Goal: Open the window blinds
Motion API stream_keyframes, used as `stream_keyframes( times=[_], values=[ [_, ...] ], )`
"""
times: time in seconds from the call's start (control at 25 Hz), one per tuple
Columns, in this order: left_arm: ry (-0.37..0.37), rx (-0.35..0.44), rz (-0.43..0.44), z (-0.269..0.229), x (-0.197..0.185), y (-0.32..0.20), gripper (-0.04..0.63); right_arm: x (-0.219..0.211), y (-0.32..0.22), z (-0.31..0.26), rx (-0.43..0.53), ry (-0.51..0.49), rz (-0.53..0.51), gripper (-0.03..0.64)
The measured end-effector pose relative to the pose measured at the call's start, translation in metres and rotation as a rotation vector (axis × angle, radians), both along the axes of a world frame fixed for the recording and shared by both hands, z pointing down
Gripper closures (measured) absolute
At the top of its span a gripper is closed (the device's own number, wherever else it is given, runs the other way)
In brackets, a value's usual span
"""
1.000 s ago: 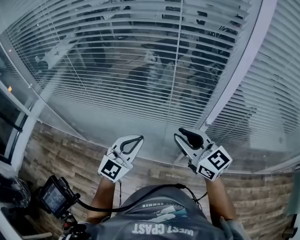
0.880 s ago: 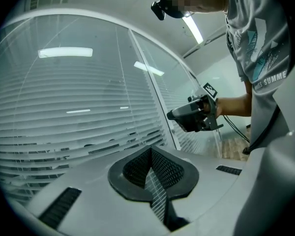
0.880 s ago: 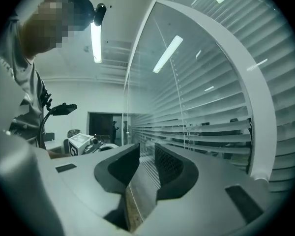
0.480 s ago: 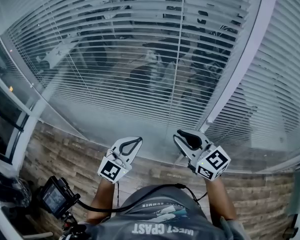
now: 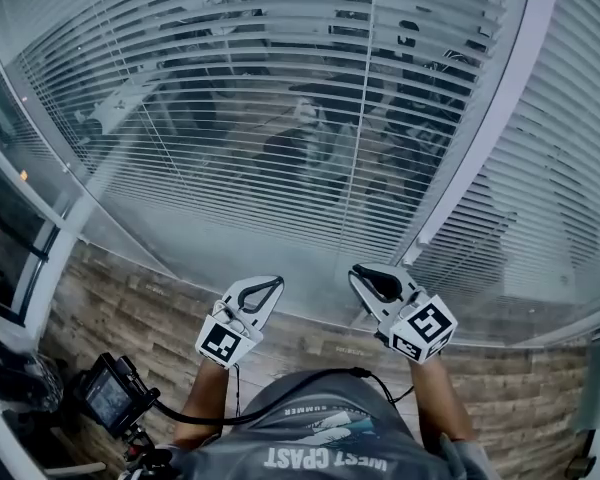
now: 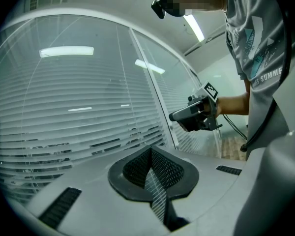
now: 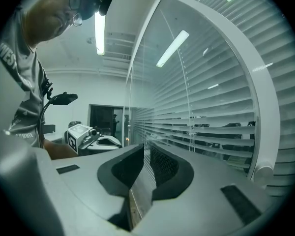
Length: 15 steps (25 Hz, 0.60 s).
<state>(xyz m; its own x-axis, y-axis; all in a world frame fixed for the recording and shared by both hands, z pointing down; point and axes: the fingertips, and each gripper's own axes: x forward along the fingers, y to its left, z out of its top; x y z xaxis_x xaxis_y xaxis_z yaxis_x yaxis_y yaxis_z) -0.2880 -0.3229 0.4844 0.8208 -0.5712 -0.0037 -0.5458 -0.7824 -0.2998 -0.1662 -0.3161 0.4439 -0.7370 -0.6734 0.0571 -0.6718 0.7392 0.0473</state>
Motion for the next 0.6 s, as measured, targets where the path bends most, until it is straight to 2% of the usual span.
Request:
stream_keyframes(
  times=[0.32,0.6],
  values=[
    [-0.012,0.017,0.002,0.002,-0.002,0.003,0.592,-0.001,0.002,0.003,-0.009,-0.005,0.004,0.580],
    [-0.016,-0.018,0.001,0.019,-0.009,0.008,0.592,-0.006,0.005,0.019,-0.051,-0.012,0.009,0.580]
  ],
)
